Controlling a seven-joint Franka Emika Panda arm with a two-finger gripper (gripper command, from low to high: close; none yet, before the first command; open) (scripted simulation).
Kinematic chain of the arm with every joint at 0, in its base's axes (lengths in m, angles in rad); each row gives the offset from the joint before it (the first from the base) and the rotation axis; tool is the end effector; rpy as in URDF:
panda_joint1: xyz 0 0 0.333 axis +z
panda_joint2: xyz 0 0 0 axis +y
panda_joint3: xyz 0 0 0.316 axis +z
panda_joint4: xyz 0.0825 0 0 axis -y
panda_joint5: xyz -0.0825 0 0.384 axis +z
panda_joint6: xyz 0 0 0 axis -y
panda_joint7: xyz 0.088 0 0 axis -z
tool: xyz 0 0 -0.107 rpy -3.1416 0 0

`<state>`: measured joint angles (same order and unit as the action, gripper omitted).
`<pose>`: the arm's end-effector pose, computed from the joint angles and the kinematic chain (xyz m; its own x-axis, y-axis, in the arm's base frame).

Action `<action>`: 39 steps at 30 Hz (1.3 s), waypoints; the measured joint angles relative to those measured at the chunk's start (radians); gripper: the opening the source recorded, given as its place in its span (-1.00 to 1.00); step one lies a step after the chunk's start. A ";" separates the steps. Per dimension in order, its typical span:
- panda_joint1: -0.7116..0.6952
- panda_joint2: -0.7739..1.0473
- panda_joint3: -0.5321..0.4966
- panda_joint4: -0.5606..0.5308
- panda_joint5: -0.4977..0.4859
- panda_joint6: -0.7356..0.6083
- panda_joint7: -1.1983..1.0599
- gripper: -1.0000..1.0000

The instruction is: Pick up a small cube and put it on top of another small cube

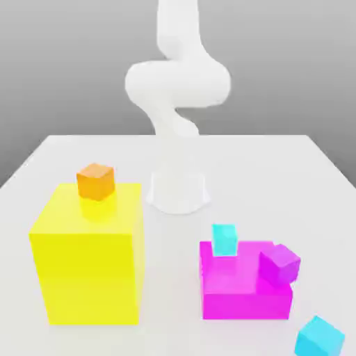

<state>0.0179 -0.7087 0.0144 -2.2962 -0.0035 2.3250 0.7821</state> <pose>0.3791 0.0142 0.6826 0.5451 -0.6831 0.4861 -0.5008 -0.7302 -0.4647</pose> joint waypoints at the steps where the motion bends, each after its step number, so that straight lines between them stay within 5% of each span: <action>1: 0.007 0.039 0.007 0.002 -0.001 0.011 -0.008 0.00; 33: 0.253 1.206 0.138 0.072 -0.171 0.388 -0.119 0.00; 34: 0.259 1.233 0.130 0.077 -0.179 0.408 -0.113 -1.00; 39: 0.259 1.233 0.131 0.077 -0.179 0.408 -0.113 -1.00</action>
<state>0.2765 0.5243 0.1452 -2.2189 -0.1826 2.7331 0.6686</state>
